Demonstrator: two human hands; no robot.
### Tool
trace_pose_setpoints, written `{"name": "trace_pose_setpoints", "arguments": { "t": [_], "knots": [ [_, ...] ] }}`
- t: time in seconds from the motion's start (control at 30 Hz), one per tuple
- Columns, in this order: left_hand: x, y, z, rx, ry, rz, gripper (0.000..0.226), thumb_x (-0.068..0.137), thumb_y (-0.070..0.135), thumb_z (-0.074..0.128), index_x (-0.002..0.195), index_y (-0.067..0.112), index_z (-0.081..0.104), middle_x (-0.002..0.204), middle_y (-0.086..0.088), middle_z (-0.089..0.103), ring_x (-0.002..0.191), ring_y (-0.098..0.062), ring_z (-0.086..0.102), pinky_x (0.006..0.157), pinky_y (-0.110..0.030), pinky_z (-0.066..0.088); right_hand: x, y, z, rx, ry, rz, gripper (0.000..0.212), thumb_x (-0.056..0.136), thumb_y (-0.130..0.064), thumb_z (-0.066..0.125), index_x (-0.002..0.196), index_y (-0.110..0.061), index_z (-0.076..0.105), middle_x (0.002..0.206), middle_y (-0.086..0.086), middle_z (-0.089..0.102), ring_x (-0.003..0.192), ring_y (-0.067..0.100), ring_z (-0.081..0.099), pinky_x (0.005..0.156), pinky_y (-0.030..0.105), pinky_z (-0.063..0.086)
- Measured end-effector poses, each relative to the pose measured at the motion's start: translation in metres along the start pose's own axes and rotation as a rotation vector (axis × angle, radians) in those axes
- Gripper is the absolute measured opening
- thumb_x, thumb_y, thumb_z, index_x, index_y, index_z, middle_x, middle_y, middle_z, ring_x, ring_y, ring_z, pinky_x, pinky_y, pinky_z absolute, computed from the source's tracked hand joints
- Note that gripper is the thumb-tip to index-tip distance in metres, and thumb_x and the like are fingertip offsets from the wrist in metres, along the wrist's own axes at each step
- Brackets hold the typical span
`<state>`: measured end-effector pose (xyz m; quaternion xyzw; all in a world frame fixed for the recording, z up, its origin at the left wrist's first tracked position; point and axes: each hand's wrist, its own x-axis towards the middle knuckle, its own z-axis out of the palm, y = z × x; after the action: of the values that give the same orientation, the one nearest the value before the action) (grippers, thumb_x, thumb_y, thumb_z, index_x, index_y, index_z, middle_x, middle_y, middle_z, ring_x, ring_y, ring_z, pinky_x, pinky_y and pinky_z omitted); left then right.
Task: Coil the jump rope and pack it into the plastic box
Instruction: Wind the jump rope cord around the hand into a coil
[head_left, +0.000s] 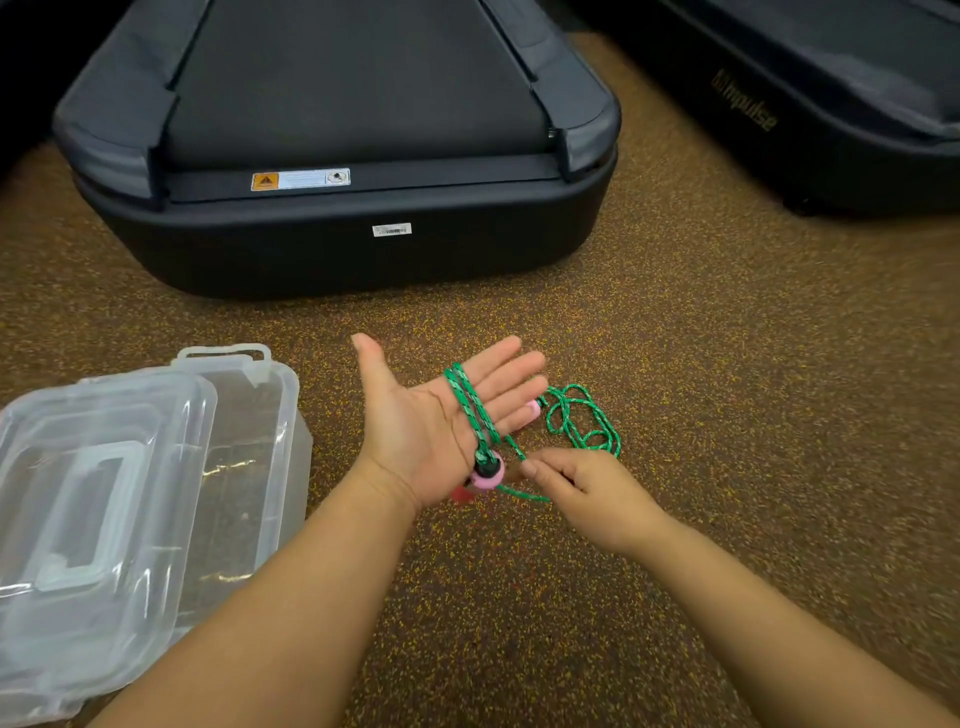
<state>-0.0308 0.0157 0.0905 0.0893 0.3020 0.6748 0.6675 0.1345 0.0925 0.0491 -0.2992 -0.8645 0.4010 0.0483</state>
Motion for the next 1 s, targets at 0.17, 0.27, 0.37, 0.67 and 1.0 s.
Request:
{"name": "trace_pose_setpoints", "arguments": {
  "t": [0.17,0.27,0.37,0.67,1.0],
  "knots": [
    [0.002,0.005,-0.002,-0.061,0.069,0.049,0.123,0.064,0.094,0.01,0.134,0.001,0.049,0.133,-0.019,0.058,0.125,-0.031,0.054,0.109,-0.042,0.036,-0.009,-0.014,-0.016,-0.274,0.044,-0.088,0.041,0.091,-0.053,0.034,0.095,-0.027,0.064,0.082,-0.007,0.068,0.079,0.012,0.061,0.072,0.035,0.05],
    [0.003,0.005,-0.001,-0.068,0.108,0.059,0.121,0.066,0.092,0.012,0.136,0.001,0.047,0.134,-0.02,0.056,0.128,-0.032,0.05,0.109,-0.043,0.034,-0.01,-0.025,-0.019,-0.292,0.066,-0.215,0.031,0.093,-0.052,0.037,0.088,-0.03,0.058,0.066,-0.016,0.054,0.067,0.004,0.048,0.065,0.032,0.046],
    [0.004,0.005,0.001,-0.057,0.128,0.057,0.119,0.067,0.092,0.012,0.136,0.001,0.046,0.136,-0.02,0.055,0.129,-0.032,0.048,0.107,-0.043,0.033,-0.011,-0.032,-0.019,-0.292,0.088,-0.275,0.036,0.093,-0.052,0.037,0.082,-0.027,0.061,0.065,-0.011,0.055,0.064,0.008,0.048,0.062,0.036,0.048],
    [0.006,0.004,-0.001,0.185,0.148,-0.066,0.123,0.065,0.092,0.002,0.135,0.002,0.047,0.135,-0.018,0.056,0.128,-0.027,0.05,0.113,-0.04,0.028,-0.014,-0.055,-0.029,-0.325,0.151,-0.48,0.023,0.087,-0.039,0.05,0.069,-0.025,0.056,0.061,-0.016,0.037,0.059,0.008,0.044,0.053,0.032,0.043],
    [-0.007,0.002,0.008,0.628,-0.135,-0.393,0.135,0.06,0.089,-0.012,0.105,-0.011,0.066,0.094,-0.032,0.066,0.088,-0.037,0.066,0.089,-0.039,0.05,0.003,-0.056,-0.062,-0.143,0.312,-0.295,0.019,0.084,-0.051,0.057,0.081,-0.033,0.063,0.063,-0.006,0.06,0.059,0.008,0.052,0.055,0.033,0.045]
  ]
}}
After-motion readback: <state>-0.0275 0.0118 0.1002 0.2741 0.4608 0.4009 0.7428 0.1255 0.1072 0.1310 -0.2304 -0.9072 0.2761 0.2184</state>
